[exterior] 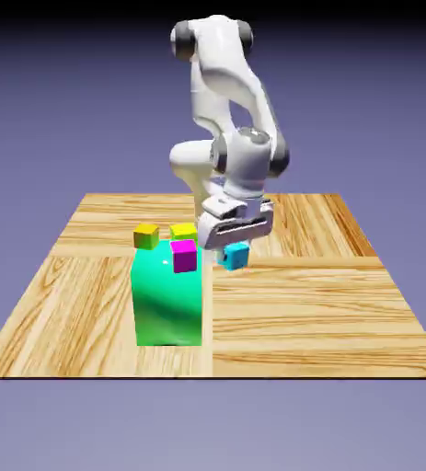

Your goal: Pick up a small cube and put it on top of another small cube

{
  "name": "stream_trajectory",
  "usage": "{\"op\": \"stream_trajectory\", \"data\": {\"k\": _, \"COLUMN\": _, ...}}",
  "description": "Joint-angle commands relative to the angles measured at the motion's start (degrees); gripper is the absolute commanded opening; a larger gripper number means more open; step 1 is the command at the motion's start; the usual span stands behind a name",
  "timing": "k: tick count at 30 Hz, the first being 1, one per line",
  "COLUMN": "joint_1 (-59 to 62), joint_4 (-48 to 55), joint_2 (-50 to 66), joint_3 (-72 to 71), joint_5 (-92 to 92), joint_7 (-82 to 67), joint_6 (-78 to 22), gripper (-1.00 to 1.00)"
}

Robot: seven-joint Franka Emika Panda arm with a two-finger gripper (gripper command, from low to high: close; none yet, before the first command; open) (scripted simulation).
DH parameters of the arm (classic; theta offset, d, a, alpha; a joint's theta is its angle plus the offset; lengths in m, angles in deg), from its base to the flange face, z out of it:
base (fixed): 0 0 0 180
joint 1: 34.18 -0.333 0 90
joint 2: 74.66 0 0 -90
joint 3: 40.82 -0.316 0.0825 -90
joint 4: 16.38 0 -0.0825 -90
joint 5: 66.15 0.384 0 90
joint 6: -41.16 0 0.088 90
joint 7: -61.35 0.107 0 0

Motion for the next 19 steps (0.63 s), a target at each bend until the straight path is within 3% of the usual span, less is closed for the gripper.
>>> {"op": "stream_trajectory", "data": {"k": 1, "joint_1": 1.1, "joint_4": 0.8, "joint_2": -1.5, "joint_3": 0.0, "joint_5": 0.5, "joint_7": 2.5, "joint_6": -2.5, "gripper": -1.00}}
{"op": "stream_trajectory", "data": {"k": 9, "joint_1": 12.4, "joint_4": 4.8, "joint_2": -12.8, "joint_3": 2.1, "joint_5": 7.0, "joint_7": 19.6, "joint_6": -21.1, "gripper": -1.00}}
{"op": "stream_trajectory", "data": {"k": 11, "joint_1": 13.7, "joint_4": 3.9, "joint_2": -12.7, "joint_3": 3.2, "joint_5": 7.6, "joint_7": 19.2, "joint_6": -21.0, "gripper": -1.00}}
{"op": "stream_trajectory", "data": {"k": 16, "joint_1": 13.7, "joint_4": -4.8, "joint_2": -10.3, "joint_3": 3.5, "joint_5": 7.5, "joint_7": 19.1, "joint_6": -10.0, "gripper": -1.00}}
{"op": "stream_trajectory", "data": {"k": 17, "joint_1": 13.7, "joint_4": -4.8, "joint_2": -10.3, "joint_3": 3.5, "joint_5": 7.5, "joint_7": 19.1, "joint_6": -10.0, "gripper": 1.00}}
{"op": "stream_trajectory", "data": {"k": 19, "joint_1": 13.7, "joint_4": -2.8, "joint_2": -10.8, "joint_3": 3.4, "joint_5": 7.5, "joint_7": 19.1, "joint_6": -12.5, "gripper": 1.00}}
